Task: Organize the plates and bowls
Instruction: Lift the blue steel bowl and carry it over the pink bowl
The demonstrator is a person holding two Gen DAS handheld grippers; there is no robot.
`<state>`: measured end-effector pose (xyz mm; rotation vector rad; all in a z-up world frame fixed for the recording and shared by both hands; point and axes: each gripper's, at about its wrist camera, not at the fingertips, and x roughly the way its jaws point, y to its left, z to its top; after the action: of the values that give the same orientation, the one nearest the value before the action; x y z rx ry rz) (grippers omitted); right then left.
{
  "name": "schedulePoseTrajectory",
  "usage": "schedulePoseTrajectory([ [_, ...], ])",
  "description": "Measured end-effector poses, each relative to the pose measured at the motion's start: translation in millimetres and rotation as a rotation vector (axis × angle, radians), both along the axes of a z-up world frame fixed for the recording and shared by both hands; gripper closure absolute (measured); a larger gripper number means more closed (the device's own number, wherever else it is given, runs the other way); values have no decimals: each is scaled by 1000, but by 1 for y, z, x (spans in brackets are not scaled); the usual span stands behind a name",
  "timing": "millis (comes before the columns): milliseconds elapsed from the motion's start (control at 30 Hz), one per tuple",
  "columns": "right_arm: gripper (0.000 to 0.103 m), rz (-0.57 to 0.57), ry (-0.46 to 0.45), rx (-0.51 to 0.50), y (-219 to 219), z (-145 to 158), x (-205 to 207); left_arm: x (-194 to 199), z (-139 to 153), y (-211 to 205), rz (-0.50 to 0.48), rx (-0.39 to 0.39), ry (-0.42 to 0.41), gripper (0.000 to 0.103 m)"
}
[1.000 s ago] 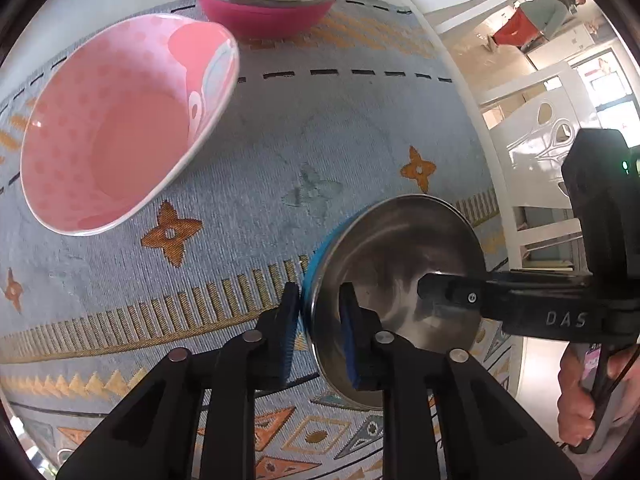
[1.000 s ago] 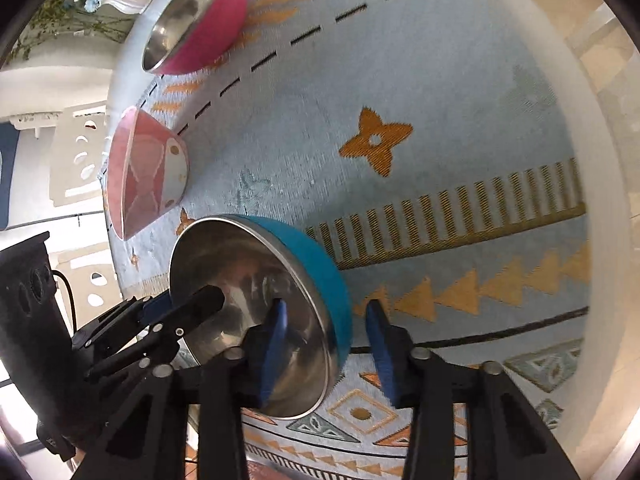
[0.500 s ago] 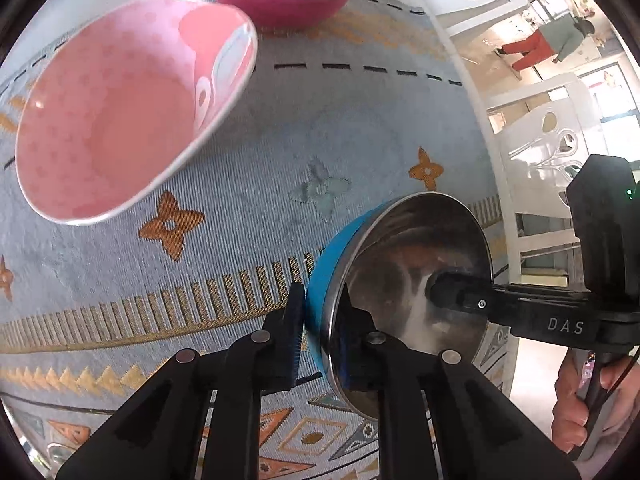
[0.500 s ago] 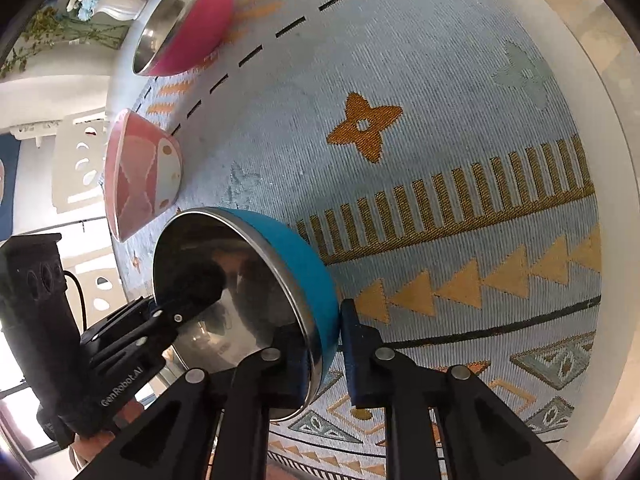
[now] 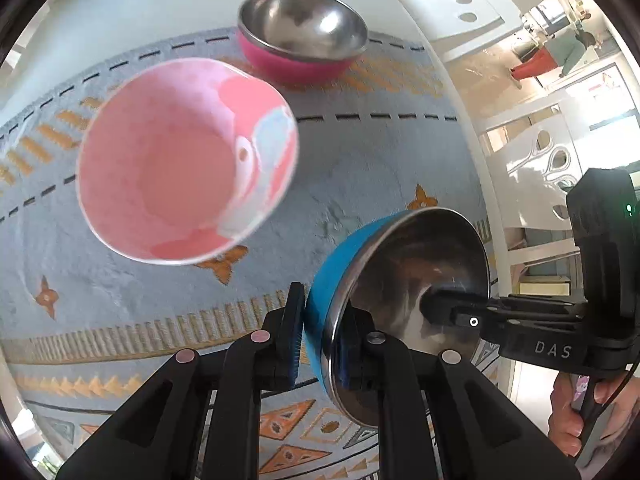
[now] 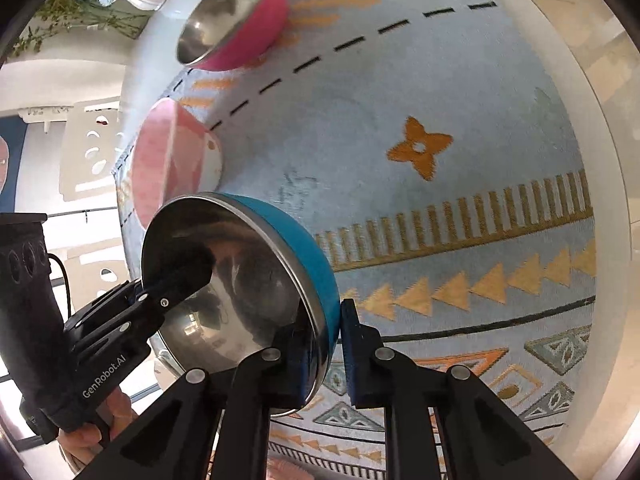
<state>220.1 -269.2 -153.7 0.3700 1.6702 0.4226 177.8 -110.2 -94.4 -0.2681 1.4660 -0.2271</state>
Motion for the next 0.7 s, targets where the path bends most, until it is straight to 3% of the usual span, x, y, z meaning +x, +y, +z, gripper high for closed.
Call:
schedulePoseTrajectory([
  [367, 90, 12, -46, 20, 33, 42, 11, 11, 34, 35, 59, -33, -68, 92],
  [700, 90, 68, -88, -36, 83, 75, 52, 41, 54, 73, 79, 24, -129, 92],
])
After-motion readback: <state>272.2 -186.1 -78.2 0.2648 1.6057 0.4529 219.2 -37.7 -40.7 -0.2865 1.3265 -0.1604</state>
